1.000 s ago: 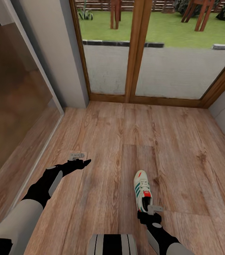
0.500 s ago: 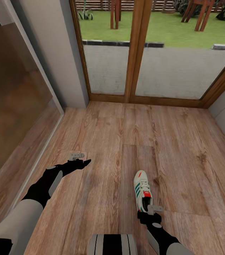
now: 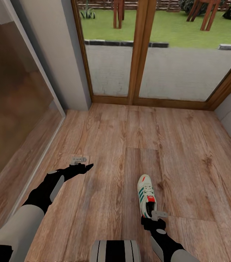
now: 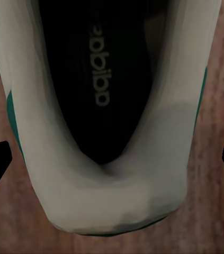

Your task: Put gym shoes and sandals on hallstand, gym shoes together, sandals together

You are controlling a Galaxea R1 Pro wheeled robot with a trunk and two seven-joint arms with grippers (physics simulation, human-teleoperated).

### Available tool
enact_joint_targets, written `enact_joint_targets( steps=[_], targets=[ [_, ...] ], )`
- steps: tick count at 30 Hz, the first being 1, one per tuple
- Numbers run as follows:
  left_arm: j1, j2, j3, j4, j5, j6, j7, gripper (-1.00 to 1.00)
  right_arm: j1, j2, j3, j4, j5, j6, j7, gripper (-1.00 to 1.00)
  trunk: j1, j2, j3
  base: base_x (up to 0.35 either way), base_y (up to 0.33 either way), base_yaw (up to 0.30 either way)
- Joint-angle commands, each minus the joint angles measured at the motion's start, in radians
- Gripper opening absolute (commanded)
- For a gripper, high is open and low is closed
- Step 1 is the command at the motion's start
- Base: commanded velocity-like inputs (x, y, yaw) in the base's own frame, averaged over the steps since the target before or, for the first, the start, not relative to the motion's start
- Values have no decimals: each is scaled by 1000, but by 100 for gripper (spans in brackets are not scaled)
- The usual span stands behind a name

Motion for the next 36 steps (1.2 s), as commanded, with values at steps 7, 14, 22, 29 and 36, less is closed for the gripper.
enact_joint_targets(
  steps=[7, 14, 22, 29, 36],
  targets=[
    [0, 1, -3, -1, 11, 8, 1, 100, 0, 1, -8, 1, 5, -4, 0, 100, 0, 0, -2, 0, 0, 0],
    [0, 1, -3, -1, 11, 8, 1, 100, 0, 1, -8, 1, 4, -4, 0, 100, 0, 0, -3, 0, 0, 0],
    [0, 1, -3, -1, 11, 8, 1, 100, 0, 1, -9, 1, 4, -4, 0, 100, 0, 0, -3, 41, 0, 0],
    [0, 1, -3, -1, 11, 8, 1, 100, 0, 1, -9, 1, 4, -4, 0, -100, 0, 0, -3, 5, 0, 0],
    [0, 1, -3, -1, 11, 8, 1, 100, 0, 1, -9, 1, 4, -4, 0, -100, 0, 0, -3, 0, 0, 0]
  ],
)
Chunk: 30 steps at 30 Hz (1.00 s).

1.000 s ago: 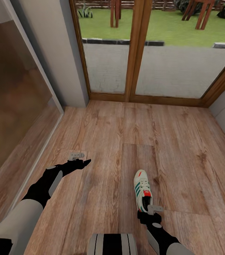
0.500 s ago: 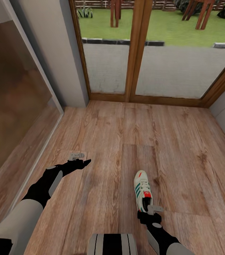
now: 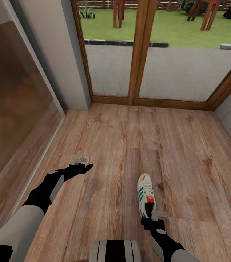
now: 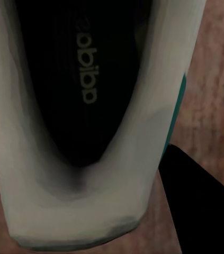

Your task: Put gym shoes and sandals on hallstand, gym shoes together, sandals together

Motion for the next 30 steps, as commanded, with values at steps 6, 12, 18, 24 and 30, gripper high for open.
enact_joint_targets(
  steps=[6, 12, 18, 24, 30],
  targets=[
    [0, 1, -2, -1, 11, 8, 1, 100, 0, 1, -7, 1, 2, -4, 1, -100, 0, 0, -1, 0, 0, 0],
    [0, 2, -1, -1, 11, 8, 1, 100, 0, 1, -7, 1, 2, -4, 1, -100, 0, 0, -1, 0, 0, 0],
    [0, 2, -1, -1, 11, 8, 1, 100, 0, 1, -6, 1, 2, -4, 1, -100, 0, 0, -1, 0, 0, 0],
    [0, 2, -1, -1, 11, 8, 1, 100, 0, 1, -6, 1, 2, -4, 1, -100, 0, 0, -1, 0, 0, 0],
    [0, 2, -1, -1, 11, 9, 1, 100, 0, 1, -6, 1, 3, -4, 1, -100, -3, 1, 23, 0, 0, 0]
  ],
)
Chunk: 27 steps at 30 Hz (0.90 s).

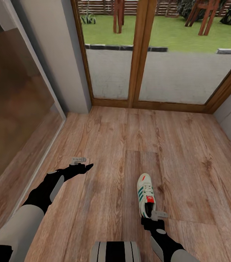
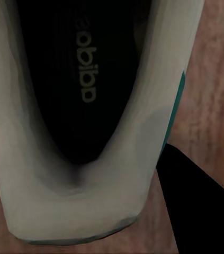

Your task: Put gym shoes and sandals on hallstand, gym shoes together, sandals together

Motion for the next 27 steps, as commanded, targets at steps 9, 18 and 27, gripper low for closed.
enact_joint_targets(
  steps=[9, 18, 27],
  targets=[
    [0, 1, -3, -1, 10, 9, 2, 100, 0, 1, -8, 1, 4, -4, -1, -100, -4, 2, 34, 0, 0, 0],
    [0, 1, -3, -1, 11, 9, 0, 100, 0, -1, -8, -18, 5, -4, -2, -100, -8, 4, 69, 0, 0, 0],
    [0, 7, -1, -1, 13, 9, -1, 100, 0, -1, -7, -451, 4, 26, -2, -100, -12, 6, 104, 0, 0, 0]
  ],
)
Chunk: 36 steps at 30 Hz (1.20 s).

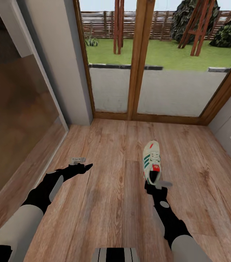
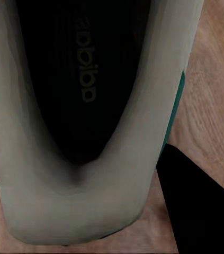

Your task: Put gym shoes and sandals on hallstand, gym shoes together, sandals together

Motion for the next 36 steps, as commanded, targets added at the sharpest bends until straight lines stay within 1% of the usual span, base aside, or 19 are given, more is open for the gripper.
enact_joint_targets(
  steps=[1, 4, 5, 8, 9, 10, 12, 13, 14, 16, 36],
  targets=[
    [0, 1, -3, -1, 10, 8, 1, 100, 0, 1, -3, -41, 2, 12, -1, -100, 0, 0, 3, 0, 0, 0],
    [0, 1, -3, -1, 9, 8, 1, 100, 0, 1, -2, -143, 2, 88, -1, -100, -2, 1, 15, 0, 0, 0],
    [0, 1, -3, -1, 9, 8, 1, 100, 0, 1, -2, -179, 2, 133, -1, -100, -2, 1, 19, 0, 0, 0],
    [0, 1, -4, -1, 9, 9, 1, 100, 0, 2, 1, -226, 2, 203, -1, -100, -4, 2, 30, 0, 0, 0],
    [0, 1, -4, -1, 10, 9, 1, 100, 0, 3, 69, -251, 1, 243, -1, -100, -4, 2, 34, 0, 0, 0],
    [0, 1, -4, 0, 10, 10, 1, 100, 0, 3, 83, -253, 2, 245, -1, -100, -5, 2, 38, 0, 0, 0],
    [0, 0, -5, 0, 11, 10, 1, 100, 0, 2, 135, -256, 1, 250, -1, -100, -5, 3, 46, 0, 0, 0],
    [0, -1, -5, 0, 11, 10, 1, 100, 0, 2, 146, -256, 1, 250, -1, -100, -6, 3, 50, 0, 0, 0],
    [0, -5, -6, 0, 12, 10, 0, 100, 0, 1, 187, -258, 0, 253, -1, -100, -6, 3, 54, 0, 0, 0],
    [1, -6, -6, 0, 15, 11, 0, 100, 0, 1, 194, -258, 1, 253, -1, -100, -7, 4, 64, 0, 0, 0],
    [1, -5, -6, 0, 17, 11, 0, 100, 0, 1, 194, -258, -2, 253, -1, -100, -16, 8, 174, 0, 0, 0]
  ],
)
